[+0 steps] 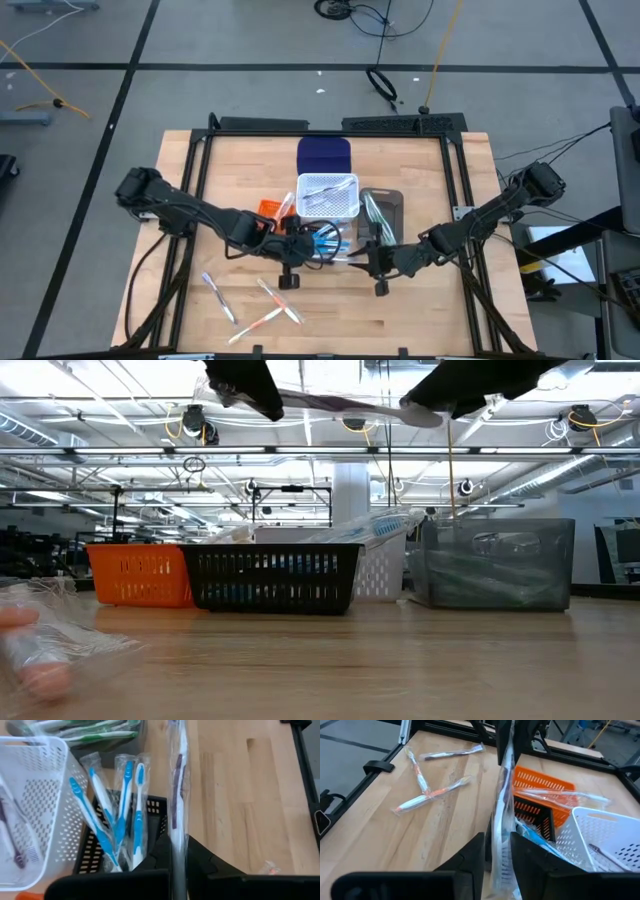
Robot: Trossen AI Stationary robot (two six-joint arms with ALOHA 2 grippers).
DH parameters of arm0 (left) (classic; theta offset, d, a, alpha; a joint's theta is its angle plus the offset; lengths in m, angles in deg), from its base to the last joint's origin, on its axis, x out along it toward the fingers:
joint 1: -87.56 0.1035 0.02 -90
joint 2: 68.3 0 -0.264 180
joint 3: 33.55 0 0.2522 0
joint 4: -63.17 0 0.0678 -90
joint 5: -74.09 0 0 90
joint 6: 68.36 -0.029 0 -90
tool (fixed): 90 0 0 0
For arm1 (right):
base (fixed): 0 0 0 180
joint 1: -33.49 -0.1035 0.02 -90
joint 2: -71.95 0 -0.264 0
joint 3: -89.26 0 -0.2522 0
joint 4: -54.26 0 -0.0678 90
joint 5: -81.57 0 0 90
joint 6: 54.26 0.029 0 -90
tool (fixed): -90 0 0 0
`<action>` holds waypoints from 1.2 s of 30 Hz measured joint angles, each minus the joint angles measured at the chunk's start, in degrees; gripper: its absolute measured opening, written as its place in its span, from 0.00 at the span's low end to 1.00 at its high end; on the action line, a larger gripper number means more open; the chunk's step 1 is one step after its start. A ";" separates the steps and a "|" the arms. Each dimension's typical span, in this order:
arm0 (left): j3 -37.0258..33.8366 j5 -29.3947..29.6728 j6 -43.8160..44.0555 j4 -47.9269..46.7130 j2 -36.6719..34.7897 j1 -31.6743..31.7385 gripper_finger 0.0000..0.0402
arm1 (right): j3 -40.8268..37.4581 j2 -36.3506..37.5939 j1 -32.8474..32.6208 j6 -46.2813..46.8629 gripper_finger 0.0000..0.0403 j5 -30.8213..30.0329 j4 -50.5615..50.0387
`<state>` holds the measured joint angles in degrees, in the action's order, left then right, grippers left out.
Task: Pick & Place Toothbrushes
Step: Put the purple toothbrush into the white basket
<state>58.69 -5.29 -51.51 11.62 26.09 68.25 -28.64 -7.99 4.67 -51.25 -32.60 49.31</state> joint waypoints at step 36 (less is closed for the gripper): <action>-5.35 11.28 1.32 17.00 -0.27 16.98 0.02 | 0.02 2.73 -6.56 -5.43 0.21 -5.96 9.89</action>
<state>53.34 6.00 -50.18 28.62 25.82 85.22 -28.62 -5.26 -1.88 -56.68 -38.56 59.20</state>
